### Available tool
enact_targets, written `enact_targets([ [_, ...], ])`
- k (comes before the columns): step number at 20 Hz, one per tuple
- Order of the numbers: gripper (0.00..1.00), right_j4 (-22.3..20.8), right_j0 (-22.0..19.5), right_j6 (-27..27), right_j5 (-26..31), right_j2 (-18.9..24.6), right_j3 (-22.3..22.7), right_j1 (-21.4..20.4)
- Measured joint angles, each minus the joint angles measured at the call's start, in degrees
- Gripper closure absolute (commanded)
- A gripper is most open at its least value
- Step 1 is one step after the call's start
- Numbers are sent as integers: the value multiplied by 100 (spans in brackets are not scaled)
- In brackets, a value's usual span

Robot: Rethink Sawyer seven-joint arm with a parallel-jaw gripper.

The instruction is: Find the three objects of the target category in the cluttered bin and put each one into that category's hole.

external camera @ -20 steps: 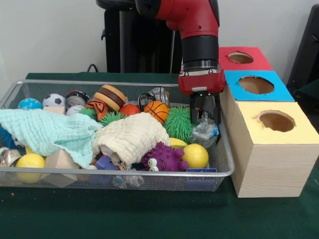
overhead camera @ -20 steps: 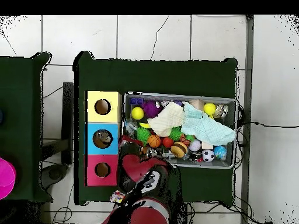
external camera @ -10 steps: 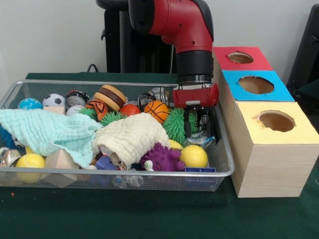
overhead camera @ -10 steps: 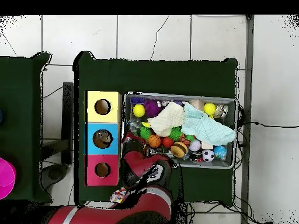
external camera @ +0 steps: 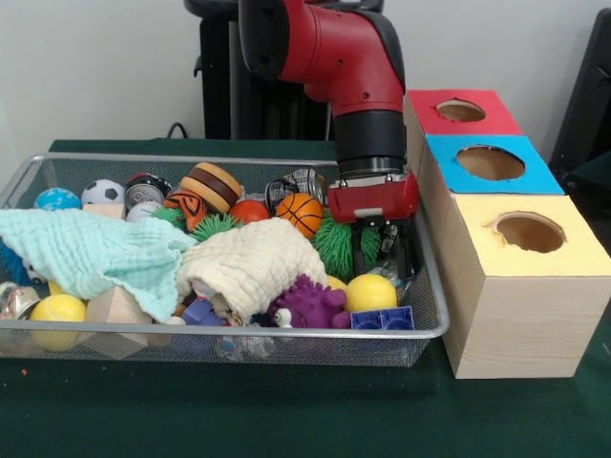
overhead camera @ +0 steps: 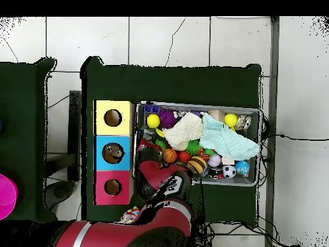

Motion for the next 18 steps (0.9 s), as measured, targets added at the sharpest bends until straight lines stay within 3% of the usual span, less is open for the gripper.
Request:
enact_targets([
  [7, 0, -244, -102, 0, -51, 42, -356, 117],
  [10, 0, -685, -193, 0, -100, 55, -545, 192],
  [12, 0, -1394, -408, -1, -47, 238, -707, 149],
  [13, 0, -1706, -561, -1, 20, 397, -757, 102],
  [14, 0, -2271, -971, -1, 224, 844, -834, -12],
  [18, 0, -2773, -2030, -55, 925, 2015, -975, -161],
])
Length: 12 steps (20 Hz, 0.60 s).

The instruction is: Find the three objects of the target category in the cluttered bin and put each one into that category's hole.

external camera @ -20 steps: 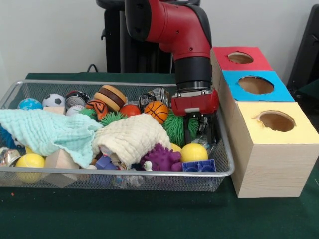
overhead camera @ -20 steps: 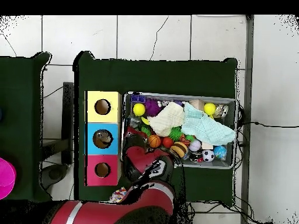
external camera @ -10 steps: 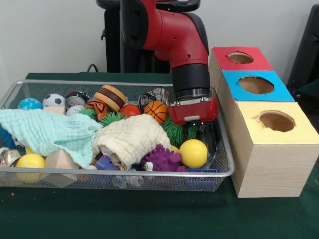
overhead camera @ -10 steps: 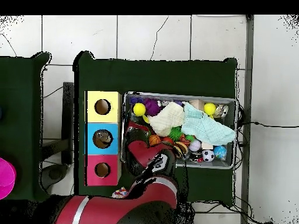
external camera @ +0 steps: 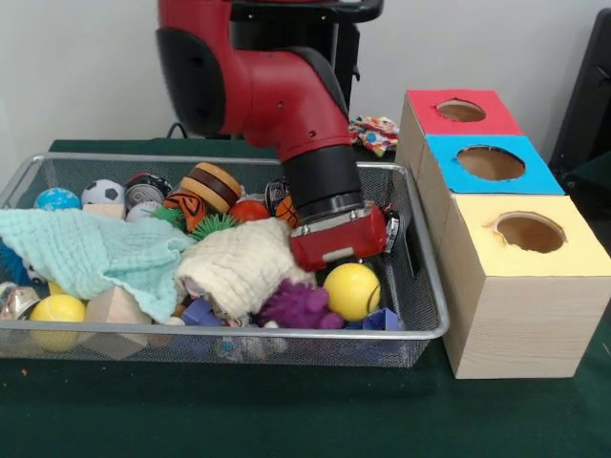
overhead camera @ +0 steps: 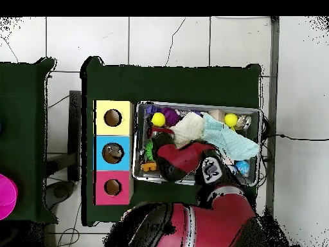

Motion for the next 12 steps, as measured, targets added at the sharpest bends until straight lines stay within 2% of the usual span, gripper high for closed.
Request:
enact_targets([
  [1, 0, 22, -450, -65, 417, 543, -28, -2],
  [5, 0, 146, -1232, -560, 1371, 1569, 115, 14],
  [8, 0, 402, -1761, -1441, 2242, 2294, 228, 71],
  [12, 0, 927, -2155, -2627, 3269, 2932, 170, 263],
])
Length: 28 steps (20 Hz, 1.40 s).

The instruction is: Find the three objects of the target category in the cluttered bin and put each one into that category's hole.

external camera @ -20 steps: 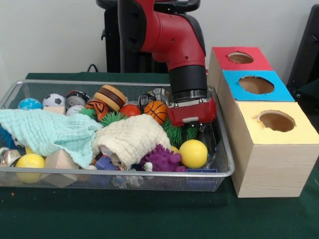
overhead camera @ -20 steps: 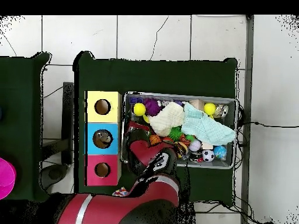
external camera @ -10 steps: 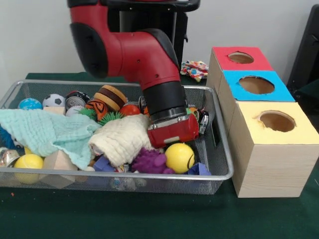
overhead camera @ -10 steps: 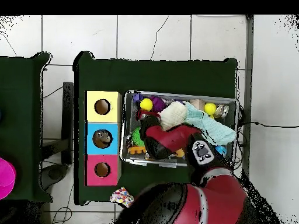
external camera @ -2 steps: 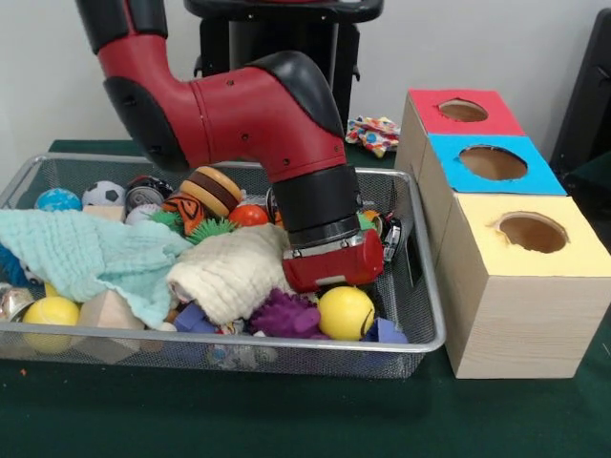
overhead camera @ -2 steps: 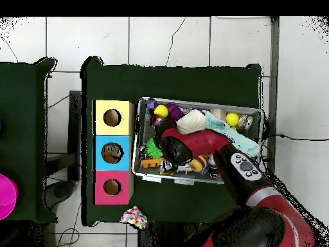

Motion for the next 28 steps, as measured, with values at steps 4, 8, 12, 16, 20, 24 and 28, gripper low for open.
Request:
enact_targets([
  [4, 0, 574, -220, -1219, 1093, 389, -263, 201],
  [8, 100, 750, -247, -1605, 1454, 466, -386, 254],
  [12, 100, 759, -45, -1633, 1376, 273, -407, 131],
  [16, 100, 761, 251, -1632, 1213, -31, -424, -37],
  [20, 100, 789, 627, -1627, 1121, -408, -502, -192],
  [24, 100, 900, 1327, -1534, 1068, -1135, -670, -418],
  [28, 100, 956, 2236, -1302, 1069, -2086, -911, -537],
])
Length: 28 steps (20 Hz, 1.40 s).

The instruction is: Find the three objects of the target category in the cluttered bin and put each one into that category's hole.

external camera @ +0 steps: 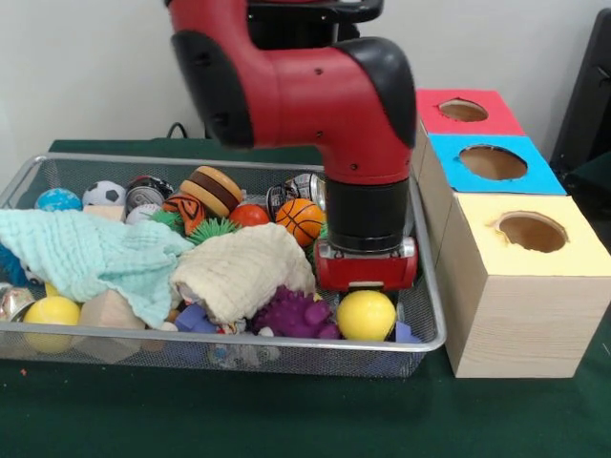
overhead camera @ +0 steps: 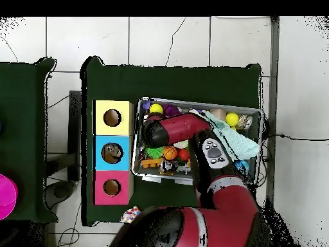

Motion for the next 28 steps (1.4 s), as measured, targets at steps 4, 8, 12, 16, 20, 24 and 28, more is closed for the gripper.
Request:
enact_targets([
  [4, 100, 79, 459, 146, -2, -462, -32, -16],
  [8, 100, 323, 755, 163, -5, -684, 48, -34],
  [12, 100, 461, 802, 163, -39, -720, 158, -90],
  [16, 100, 463, 892, 163, -354, -853, 310, -135],
  [20, 100, 463, 1270, 163, -1280, -1328, 563, -223],
  [24, 100, 588, 1921, 163, -2308, -2153, 788, -297],
  [28, 100, 1068, 2750, 163, -3012, -3205, 965, -319],
])
